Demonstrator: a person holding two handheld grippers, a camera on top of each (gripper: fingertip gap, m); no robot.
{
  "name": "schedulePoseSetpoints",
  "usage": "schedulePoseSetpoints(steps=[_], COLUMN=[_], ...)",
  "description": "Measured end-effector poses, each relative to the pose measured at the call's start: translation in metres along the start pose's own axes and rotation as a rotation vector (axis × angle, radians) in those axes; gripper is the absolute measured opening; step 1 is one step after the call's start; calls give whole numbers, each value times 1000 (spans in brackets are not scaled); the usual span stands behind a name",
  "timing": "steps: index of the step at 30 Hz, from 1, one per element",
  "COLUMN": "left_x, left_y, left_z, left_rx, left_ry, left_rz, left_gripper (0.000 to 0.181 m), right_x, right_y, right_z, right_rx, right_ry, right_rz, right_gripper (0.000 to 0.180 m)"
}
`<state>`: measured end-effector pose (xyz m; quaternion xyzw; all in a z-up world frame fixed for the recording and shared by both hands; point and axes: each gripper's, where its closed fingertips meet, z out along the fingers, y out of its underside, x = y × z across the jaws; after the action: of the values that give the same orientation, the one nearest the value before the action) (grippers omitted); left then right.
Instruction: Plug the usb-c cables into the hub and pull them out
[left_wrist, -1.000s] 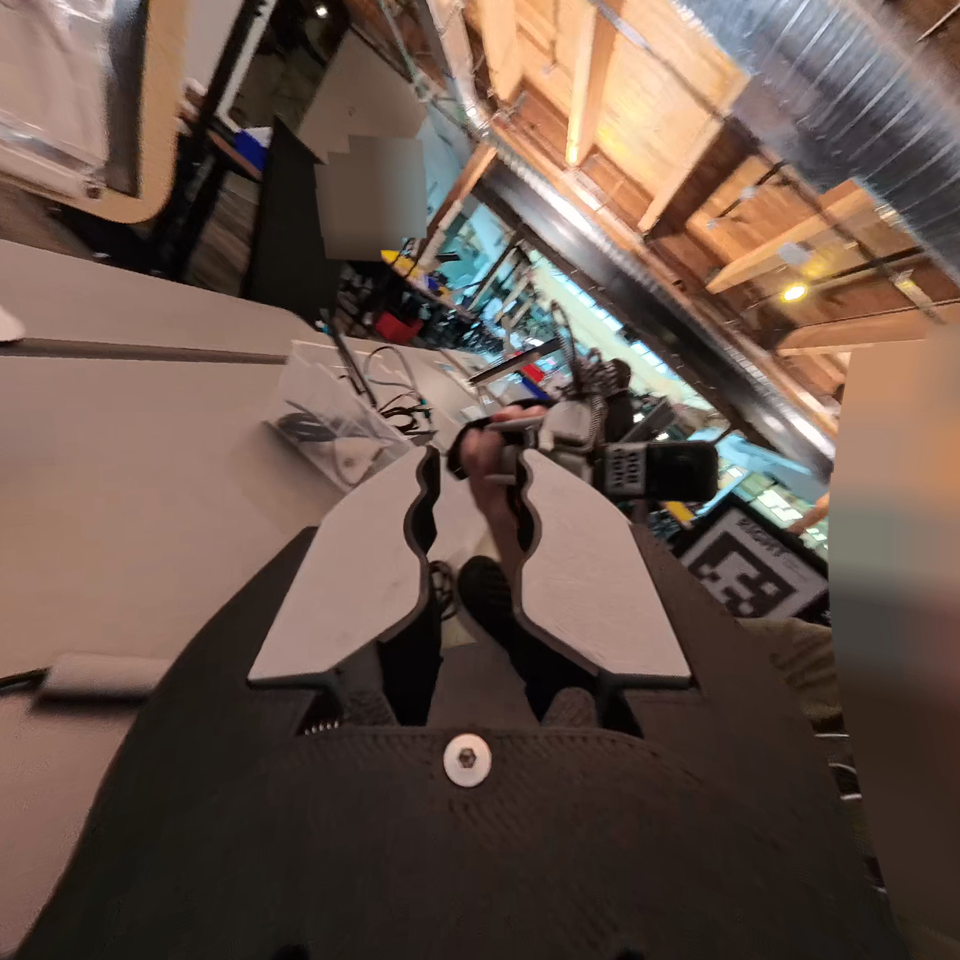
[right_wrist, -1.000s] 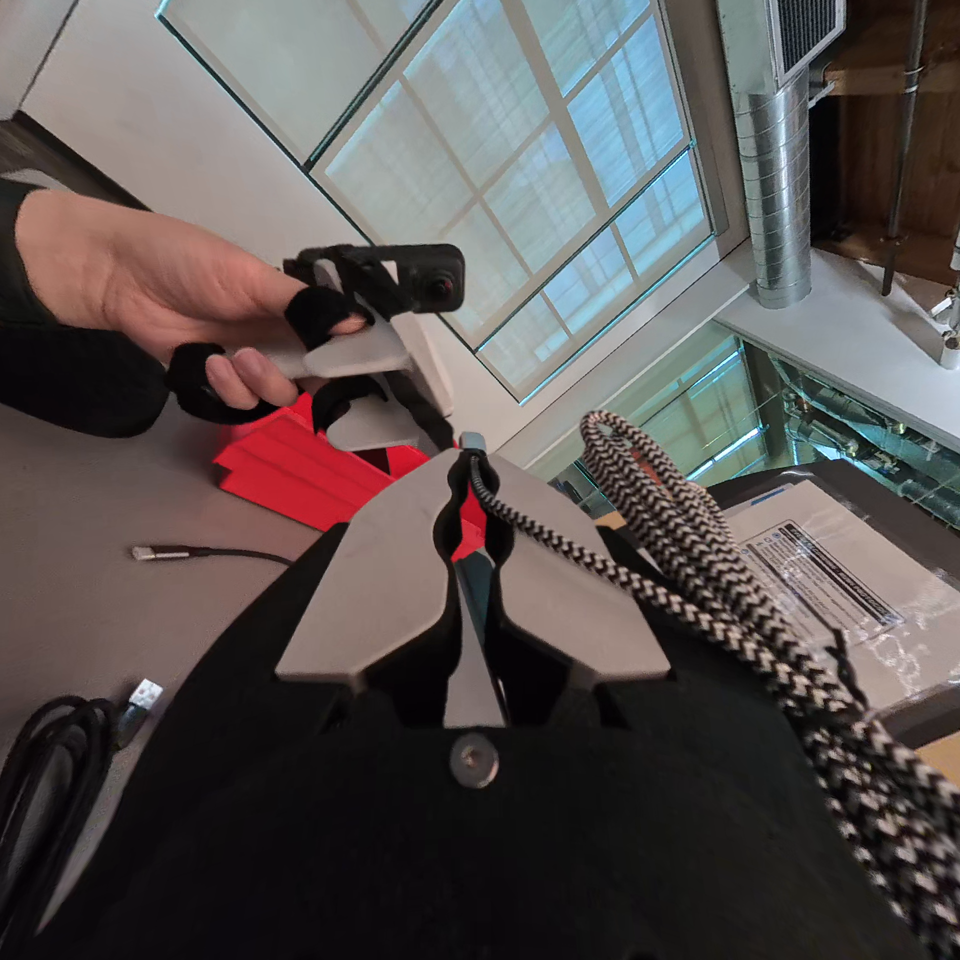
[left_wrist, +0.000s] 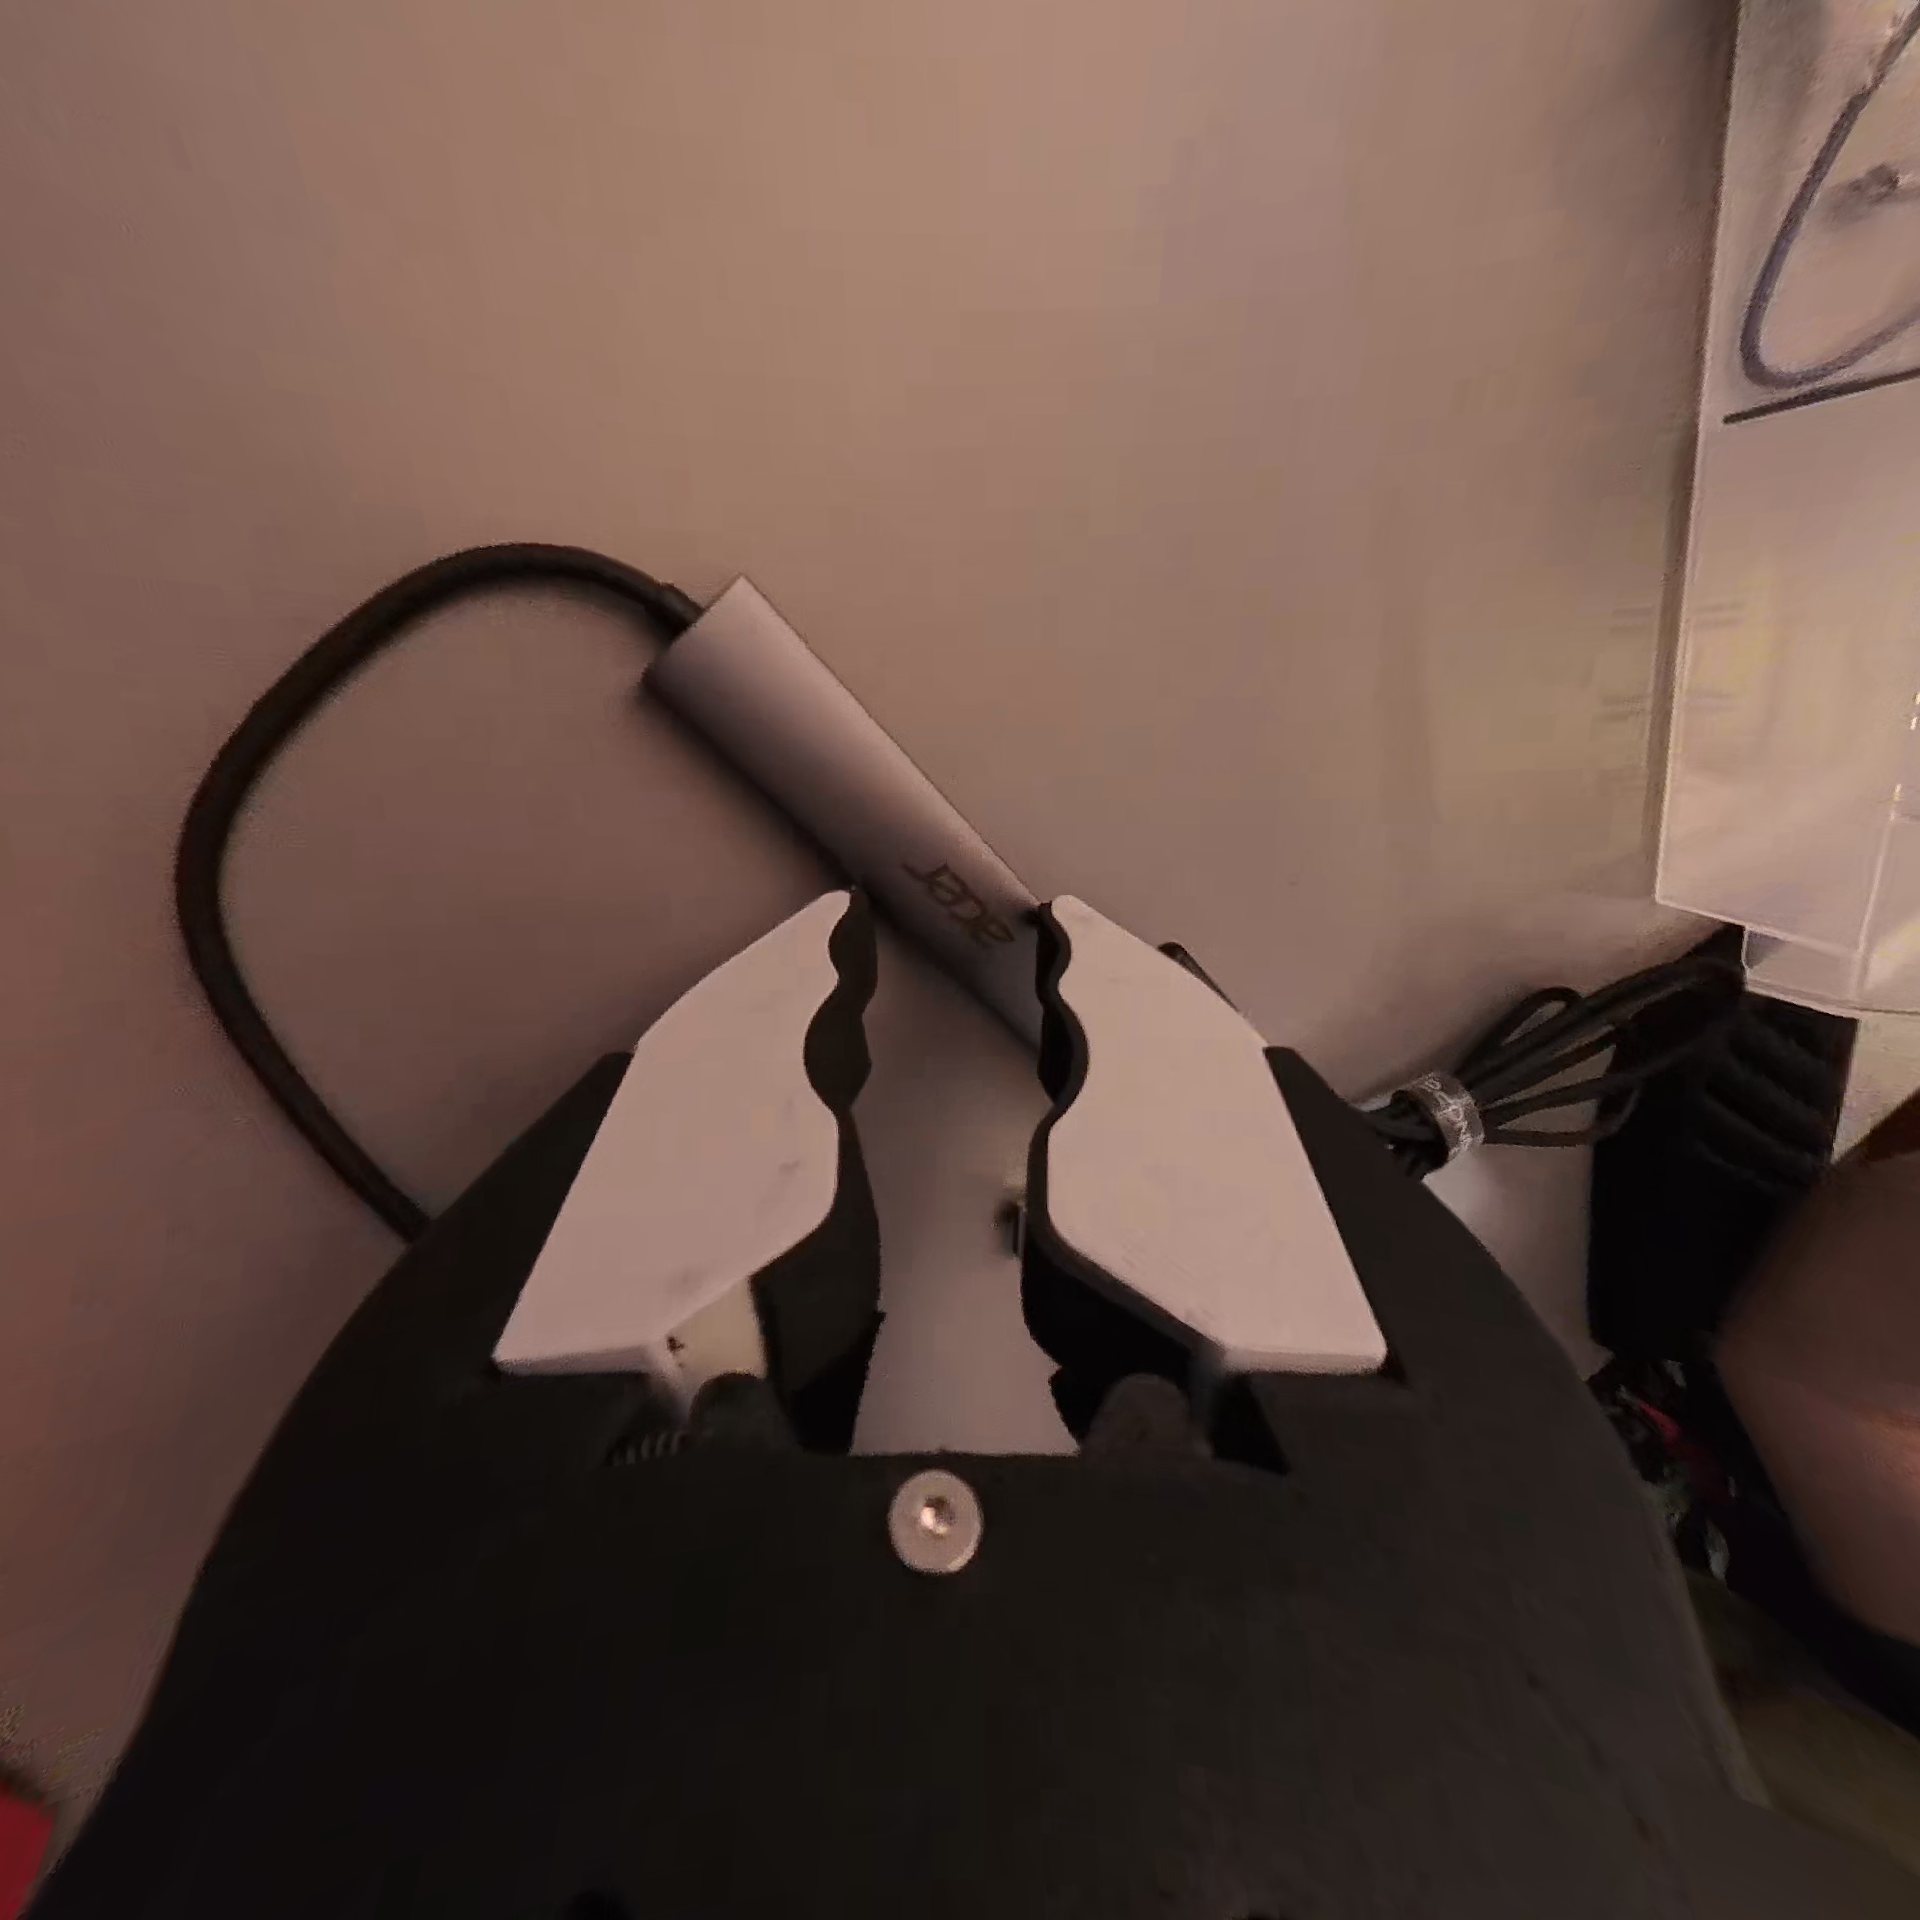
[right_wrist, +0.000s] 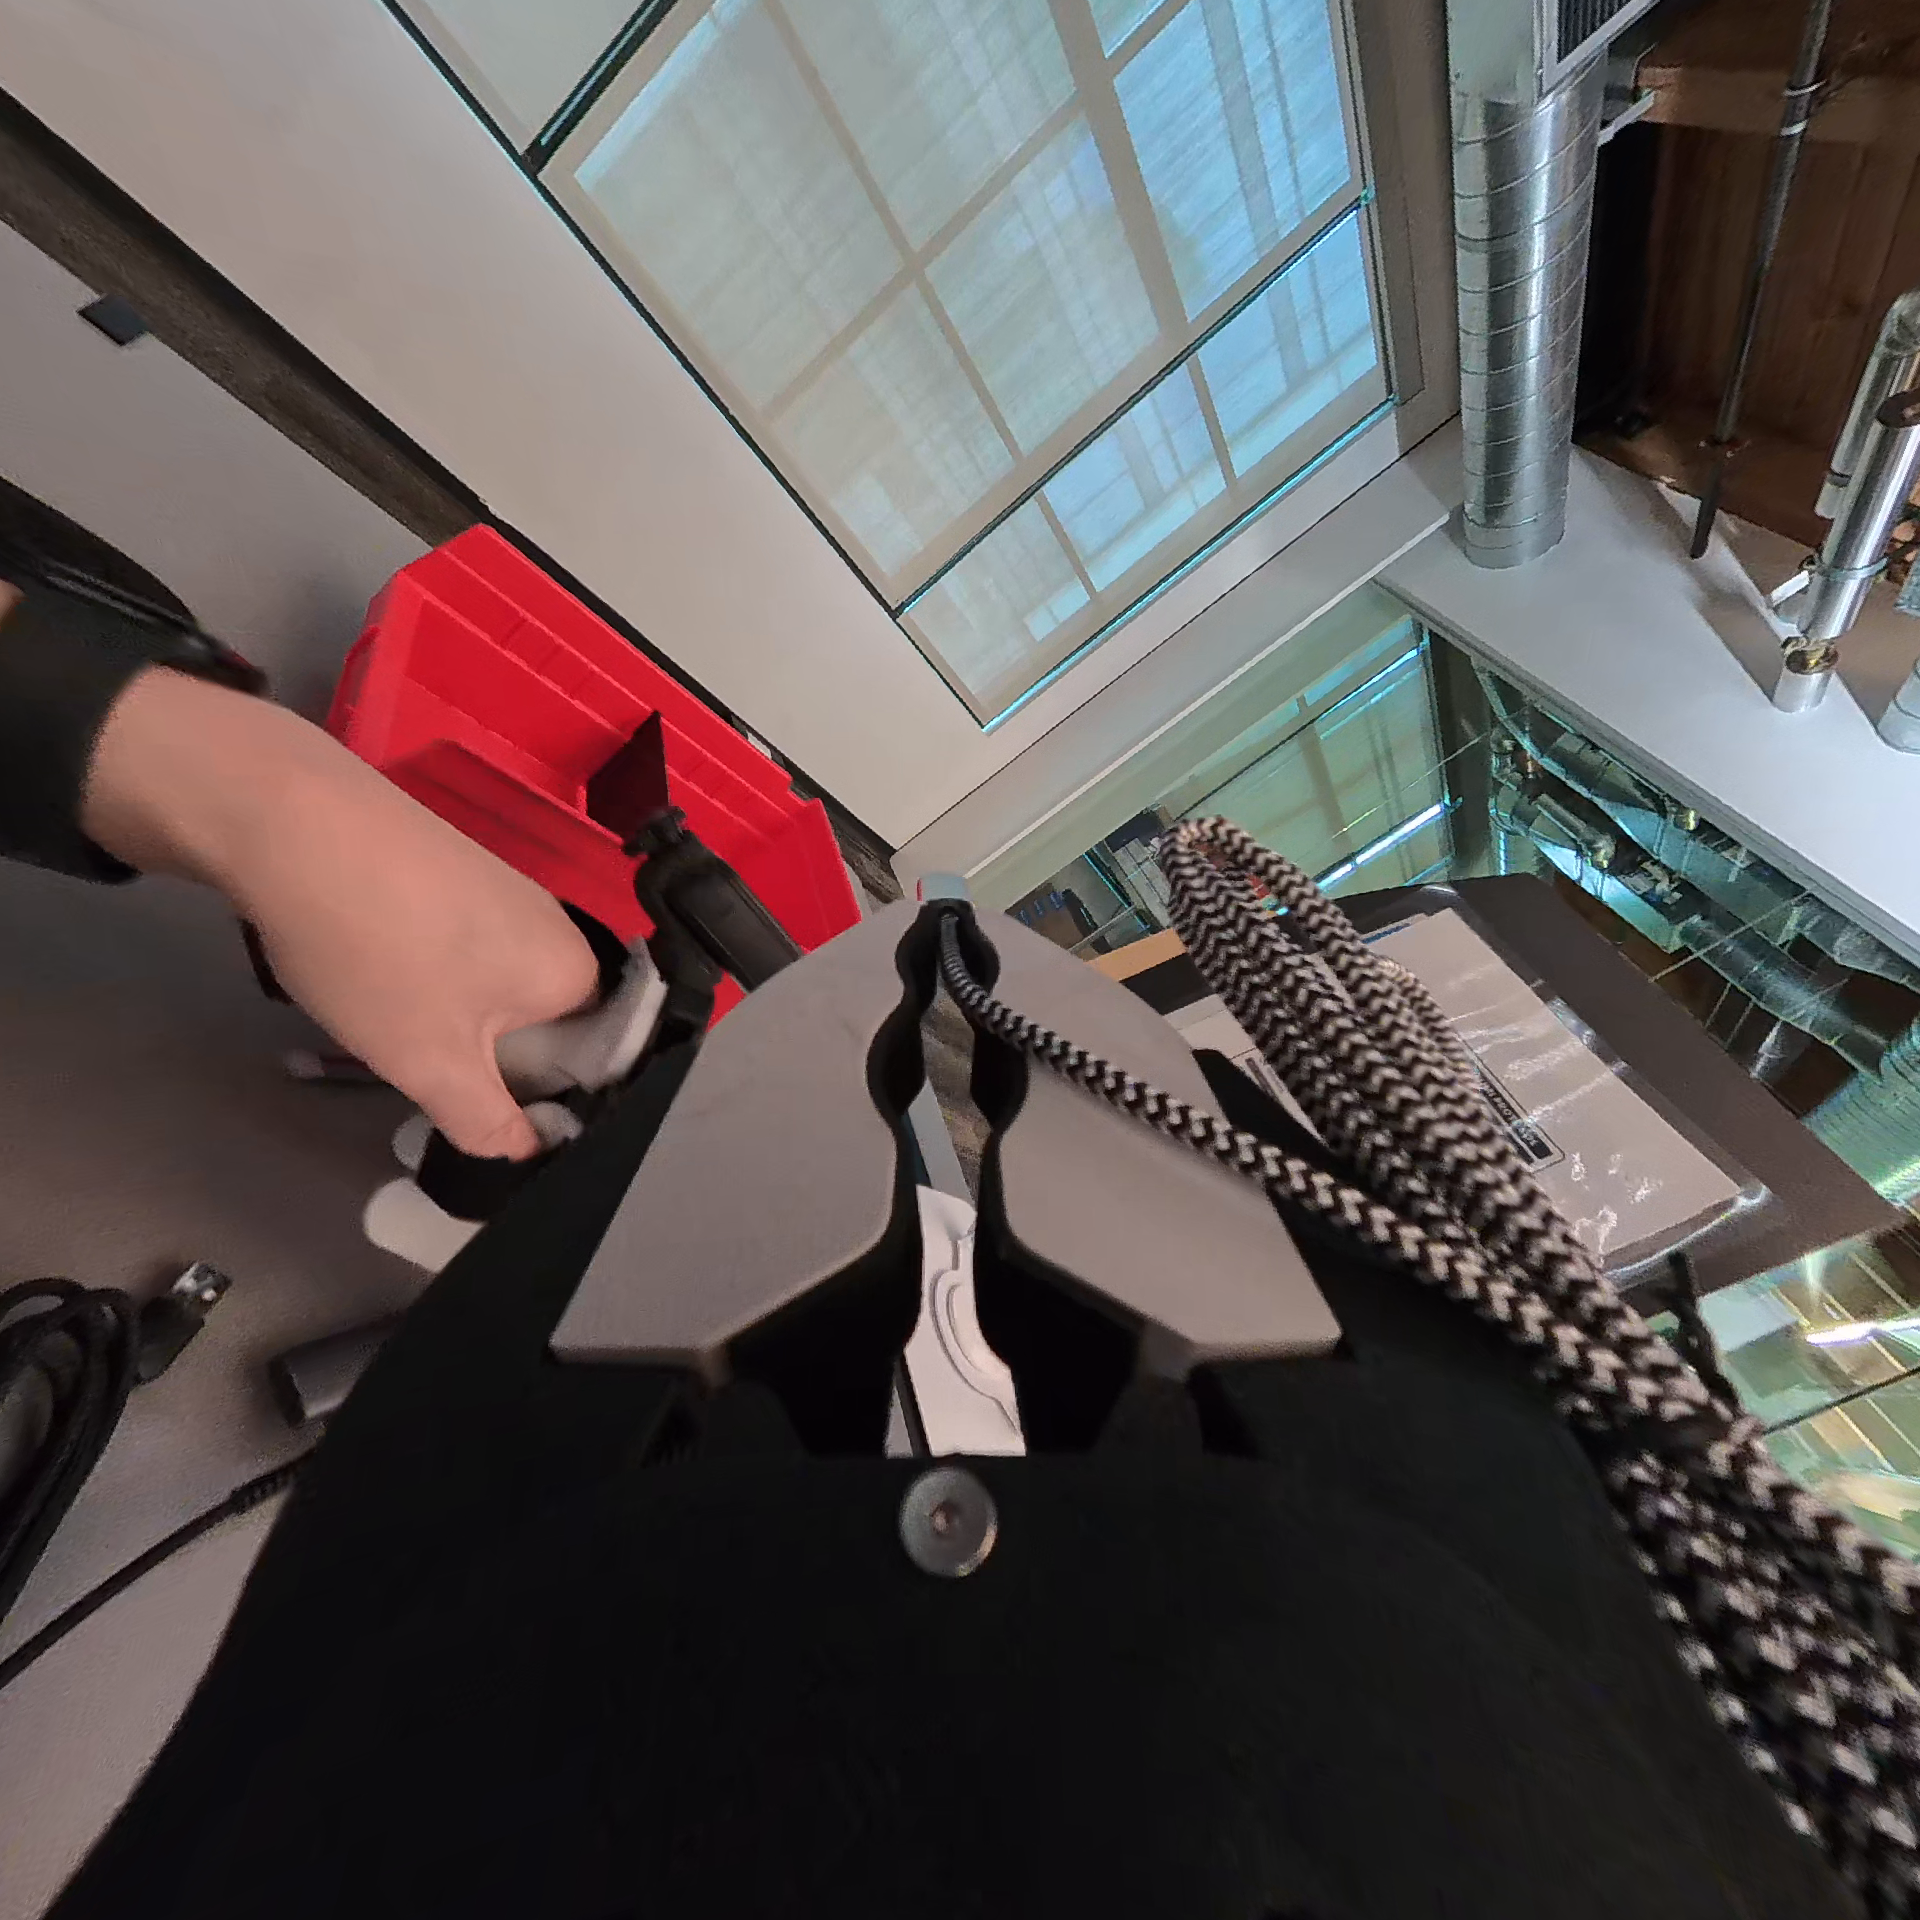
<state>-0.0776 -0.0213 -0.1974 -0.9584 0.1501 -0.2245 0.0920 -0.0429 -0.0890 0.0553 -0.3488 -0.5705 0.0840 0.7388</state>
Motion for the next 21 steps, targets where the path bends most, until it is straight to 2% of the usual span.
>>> schedulePoseSetpoints(steps=[6, 9, 10, 11, 12, 14, 15, 17, 19, 21], left_x=[8, 3, -4, -11, -5, 30, 38, 35, 28, 28], left_y=[-16, -31, -41, -48, -50, -45, -45, -43, -41, -41], left_z=[9, 10, 8, 5, 6, 10, 10, 10, 11, 12], left_rx=[-181, -205, -180, -152, -136, -116, -104, -56, -14, 13], left_ry=[-26, -90, -154, -215, -181, 86, 165, 160, 84, 7], left_rz=[226, 372, 388, 378, 332, 165, 86, 30, 48, 86], left_gripper=[25, 22, 9, 0, 3, 32, 41, 35, 20, 19], right_x=[20, 30, 31, 33, 35, 37, 38, 40, 42, 44], right_y=[-5, -5, -4, -2, 0, 2, 3, 3, 3, 2], right_z=[-15, -22, -23, -24, -25, -27, -28, -29, -31, -32], right_rx=[34, 47, 43, 37, 32, 25, 24, 23, 25, 34], right_ry=[50, 76, 79, 85, 90, 95, 98, 105, 110, 115], right_rz=[38, 58, 60, 58, 54, 53, 53, 52, 53, 56], right_gripper=[4, 3, 3, 3, 3, 3, 3, 4, 4, 4])
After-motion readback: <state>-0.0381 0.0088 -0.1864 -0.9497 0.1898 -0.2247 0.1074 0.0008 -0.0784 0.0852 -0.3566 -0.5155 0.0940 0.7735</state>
